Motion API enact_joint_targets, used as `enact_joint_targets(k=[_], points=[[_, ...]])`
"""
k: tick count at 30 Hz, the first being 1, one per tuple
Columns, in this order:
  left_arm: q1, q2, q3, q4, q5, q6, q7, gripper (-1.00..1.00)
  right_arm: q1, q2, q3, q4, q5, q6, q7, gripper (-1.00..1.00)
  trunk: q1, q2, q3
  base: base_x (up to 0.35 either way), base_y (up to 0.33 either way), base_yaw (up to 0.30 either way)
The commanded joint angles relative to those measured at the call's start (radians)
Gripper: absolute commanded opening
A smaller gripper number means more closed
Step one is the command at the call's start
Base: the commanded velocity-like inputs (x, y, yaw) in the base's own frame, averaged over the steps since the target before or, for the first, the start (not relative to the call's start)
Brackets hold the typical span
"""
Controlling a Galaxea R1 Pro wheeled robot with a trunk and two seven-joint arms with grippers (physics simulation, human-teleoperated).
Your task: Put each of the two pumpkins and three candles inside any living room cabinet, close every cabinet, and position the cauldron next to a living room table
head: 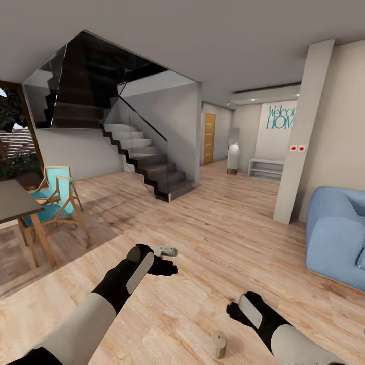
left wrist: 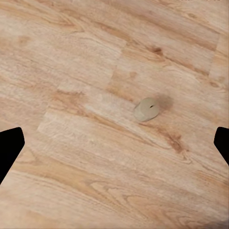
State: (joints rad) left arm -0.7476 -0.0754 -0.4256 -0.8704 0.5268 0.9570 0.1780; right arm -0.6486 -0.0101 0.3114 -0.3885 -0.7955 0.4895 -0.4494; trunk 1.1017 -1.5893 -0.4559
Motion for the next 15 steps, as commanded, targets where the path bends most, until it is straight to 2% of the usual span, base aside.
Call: enact_joint_targets(k=[1, 7, 10, 15], points=[[-0.001, 0.0, 0.0, -0.001, 0.011, 0.003, 0.01, 1.0, -0.008, 0.012, 0.013, 0.019, 0.011, 0.009, -0.007, 1.0, 0.0, -0.001, -0.001, 0.0, 0.0, 0.0], [-0.001, 0.0, 0.004, -0.001, 0.015, 0.005, 0.009, 1.0, -0.018, 0.052, 0.025, 0.055, 0.054, 0.012, -0.007, 1.0, 0.0, -0.001, -0.001, 0.001, 0.0, 0.0], [-0.001, 0.0, 0.005, 0.0, 0.016, 0.007, 0.009, 1.0, -0.019, 0.058, 0.027, 0.06, 0.06, 0.009, -0.007, 1.0, 0.0, -0.001, -0.001, 0.091, 0.0, 0.0], [-0.001, 0.0, 0.005, 0.0, 0.016, 0.009, 0.01, 1.0, -0.02, 0.061, 0.028, 0.062, 0.063, 0.006, -0.006, 1.0, 0.0, -0.001, -0.001, 0.244, 0.0, 0.0]])
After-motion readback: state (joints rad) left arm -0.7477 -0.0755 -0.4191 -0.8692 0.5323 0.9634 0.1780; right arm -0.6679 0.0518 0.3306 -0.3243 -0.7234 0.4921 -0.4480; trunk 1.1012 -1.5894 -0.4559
